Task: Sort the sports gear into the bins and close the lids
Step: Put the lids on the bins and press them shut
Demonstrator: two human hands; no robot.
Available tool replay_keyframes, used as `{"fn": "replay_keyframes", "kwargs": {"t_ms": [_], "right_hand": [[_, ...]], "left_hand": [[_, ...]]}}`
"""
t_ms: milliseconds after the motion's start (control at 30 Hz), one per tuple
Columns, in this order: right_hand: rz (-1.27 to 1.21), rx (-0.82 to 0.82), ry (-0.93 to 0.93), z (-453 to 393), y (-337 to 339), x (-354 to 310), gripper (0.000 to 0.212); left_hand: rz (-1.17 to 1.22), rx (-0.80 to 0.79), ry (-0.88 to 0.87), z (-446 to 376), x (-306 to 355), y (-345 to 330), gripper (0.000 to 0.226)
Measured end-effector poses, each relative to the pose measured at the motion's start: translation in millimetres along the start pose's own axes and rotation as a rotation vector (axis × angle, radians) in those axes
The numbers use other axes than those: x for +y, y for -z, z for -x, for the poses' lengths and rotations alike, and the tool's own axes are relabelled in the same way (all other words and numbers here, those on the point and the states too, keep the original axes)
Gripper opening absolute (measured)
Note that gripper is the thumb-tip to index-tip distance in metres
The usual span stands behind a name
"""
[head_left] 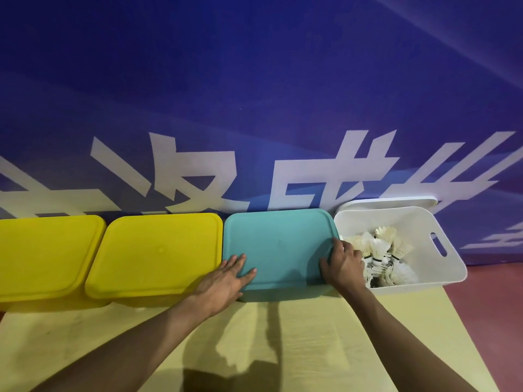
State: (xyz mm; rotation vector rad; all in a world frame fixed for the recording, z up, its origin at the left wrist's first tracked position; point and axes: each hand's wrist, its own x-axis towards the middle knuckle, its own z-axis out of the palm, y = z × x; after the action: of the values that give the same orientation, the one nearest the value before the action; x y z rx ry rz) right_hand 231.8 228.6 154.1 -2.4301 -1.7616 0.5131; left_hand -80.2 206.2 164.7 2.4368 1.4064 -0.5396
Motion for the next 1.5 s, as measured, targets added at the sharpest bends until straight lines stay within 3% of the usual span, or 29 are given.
{"fn": "replay_keyframes", "kwargs": {"t_ms": [333,667,733,933,1100,1367,1500], "right_hand": [[0.042,-0.018,-0.022,-10,-2,-1,0.048],[0.012,-0.015,0.000,-9,-9,1,0.065],[0.072,-0.034,0.025,-7,-10,1,0.061],[0.311,-0.223,0.077,-6,3,10,0.063],[0.407,-0.380,0.129,-3,10,6,0.085],[0.111,-0.236,-0.021,8,-2,21,0.070],[0.135,-0.260,-0.028,13,5,15,0.070]], "left_hand": [[0.000,-0.009,0.008,-3,0,-2,0.066],[-0.035,0.001,0.013,-1,4,-4,0.064],[-0.040,0.002,0.007,-1,4,-4,0.064],[-0.021,0.032,0.009,0,5,-8,0.065],[-0.020,0.036,0.008,1,4,-7,0.063],[-0.035,0.049,0.020,0,7,-5,0.062],[-0.069,0.048,0.009,1,6,-8,0.061]]}}
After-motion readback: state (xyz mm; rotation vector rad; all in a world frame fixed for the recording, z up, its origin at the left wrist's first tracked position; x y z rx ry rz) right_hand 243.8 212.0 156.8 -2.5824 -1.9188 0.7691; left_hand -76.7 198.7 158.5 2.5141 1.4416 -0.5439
